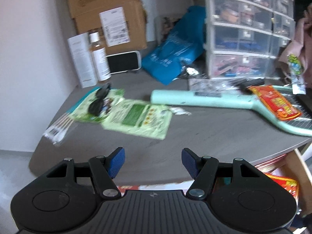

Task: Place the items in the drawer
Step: 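Move the left gripper to the red heat-pad packet on the green racket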

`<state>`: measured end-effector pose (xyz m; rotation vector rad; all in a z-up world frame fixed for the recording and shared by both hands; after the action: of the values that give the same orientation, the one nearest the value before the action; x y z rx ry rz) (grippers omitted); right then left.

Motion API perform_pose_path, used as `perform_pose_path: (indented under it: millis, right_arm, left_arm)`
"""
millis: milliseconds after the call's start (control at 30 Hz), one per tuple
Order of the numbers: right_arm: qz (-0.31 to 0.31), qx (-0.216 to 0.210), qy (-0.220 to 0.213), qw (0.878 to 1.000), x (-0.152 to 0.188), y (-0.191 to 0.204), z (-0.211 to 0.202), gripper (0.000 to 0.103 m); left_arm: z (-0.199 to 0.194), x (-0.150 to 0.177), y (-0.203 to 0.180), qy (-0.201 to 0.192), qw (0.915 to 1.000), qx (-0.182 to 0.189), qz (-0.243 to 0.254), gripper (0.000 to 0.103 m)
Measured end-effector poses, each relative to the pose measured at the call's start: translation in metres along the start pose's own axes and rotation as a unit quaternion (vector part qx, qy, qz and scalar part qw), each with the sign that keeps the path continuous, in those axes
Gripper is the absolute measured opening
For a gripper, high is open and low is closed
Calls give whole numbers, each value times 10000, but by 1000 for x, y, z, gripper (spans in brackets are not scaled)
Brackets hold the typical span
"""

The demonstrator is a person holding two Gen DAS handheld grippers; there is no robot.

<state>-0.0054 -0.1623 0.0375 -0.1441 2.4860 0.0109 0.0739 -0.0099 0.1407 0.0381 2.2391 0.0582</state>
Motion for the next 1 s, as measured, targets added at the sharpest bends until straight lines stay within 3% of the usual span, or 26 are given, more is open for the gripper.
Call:
perform_pose_path:
  millis: [333,700,1000]
  right_arm:
    - [147,-38,81,9999,1,-12,8,69]
    - [272,-144,121,9995,1,-21,14,69]
    - [315,-235,146,9991,-1,-27,19,69]
  left_arm:
    - [16,-28,-60,-56,9979,584,270,67]
    - [52,-56,-124,37,9940,824,716,67]
    - [94,-82,-154,265,9927,995,621,67]
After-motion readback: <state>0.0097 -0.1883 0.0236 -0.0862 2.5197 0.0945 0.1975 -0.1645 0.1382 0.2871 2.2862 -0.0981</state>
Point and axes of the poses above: each gripper's, at about its wrist camera, not at the fingertips, and z roughly the way its jaws point, y to its left, x to its underside, the point moved 2 cm from there along z, roughly the way its jaws point, and after that the axes turned 5 degrees about -z, right-handed, at the moved point
